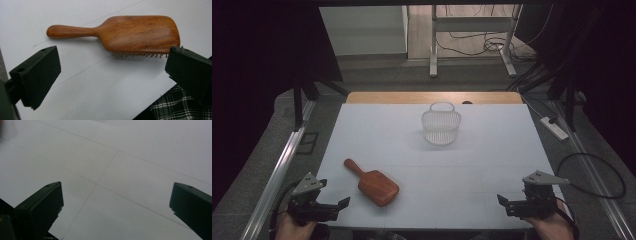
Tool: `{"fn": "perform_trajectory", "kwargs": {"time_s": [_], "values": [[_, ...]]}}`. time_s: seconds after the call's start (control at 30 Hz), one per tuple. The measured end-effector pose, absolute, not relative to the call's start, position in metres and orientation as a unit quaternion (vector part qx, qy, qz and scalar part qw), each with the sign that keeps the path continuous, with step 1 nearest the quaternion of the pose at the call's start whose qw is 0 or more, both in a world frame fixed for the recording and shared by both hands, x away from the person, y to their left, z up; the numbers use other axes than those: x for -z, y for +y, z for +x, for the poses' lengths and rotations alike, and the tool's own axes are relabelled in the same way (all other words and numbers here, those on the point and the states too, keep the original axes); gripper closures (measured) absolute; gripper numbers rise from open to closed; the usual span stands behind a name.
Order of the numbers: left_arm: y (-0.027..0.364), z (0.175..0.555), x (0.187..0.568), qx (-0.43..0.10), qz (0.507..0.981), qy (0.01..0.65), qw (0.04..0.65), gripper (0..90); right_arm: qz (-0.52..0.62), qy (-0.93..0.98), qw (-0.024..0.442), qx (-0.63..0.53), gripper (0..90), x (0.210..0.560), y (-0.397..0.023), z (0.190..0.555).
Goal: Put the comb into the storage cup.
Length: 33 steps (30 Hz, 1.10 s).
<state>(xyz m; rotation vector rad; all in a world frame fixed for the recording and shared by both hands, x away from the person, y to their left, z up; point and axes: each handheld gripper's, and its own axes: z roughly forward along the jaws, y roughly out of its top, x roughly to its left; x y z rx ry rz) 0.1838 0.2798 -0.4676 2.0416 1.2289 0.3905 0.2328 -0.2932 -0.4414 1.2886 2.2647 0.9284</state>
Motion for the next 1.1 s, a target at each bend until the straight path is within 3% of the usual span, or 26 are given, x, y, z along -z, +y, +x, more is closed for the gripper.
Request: {"fn": "perform_trajectory", "kwargs": {"time_s": [1.1], "values": [[0.2773, 0.1903, 0.4632, -0.137, 0.796, 0.473, 0.353, 0.0, 0.456, 0.81, 0.176, -0.325, 0.0, 0.4423, -0.2921, 0.2337]]}}
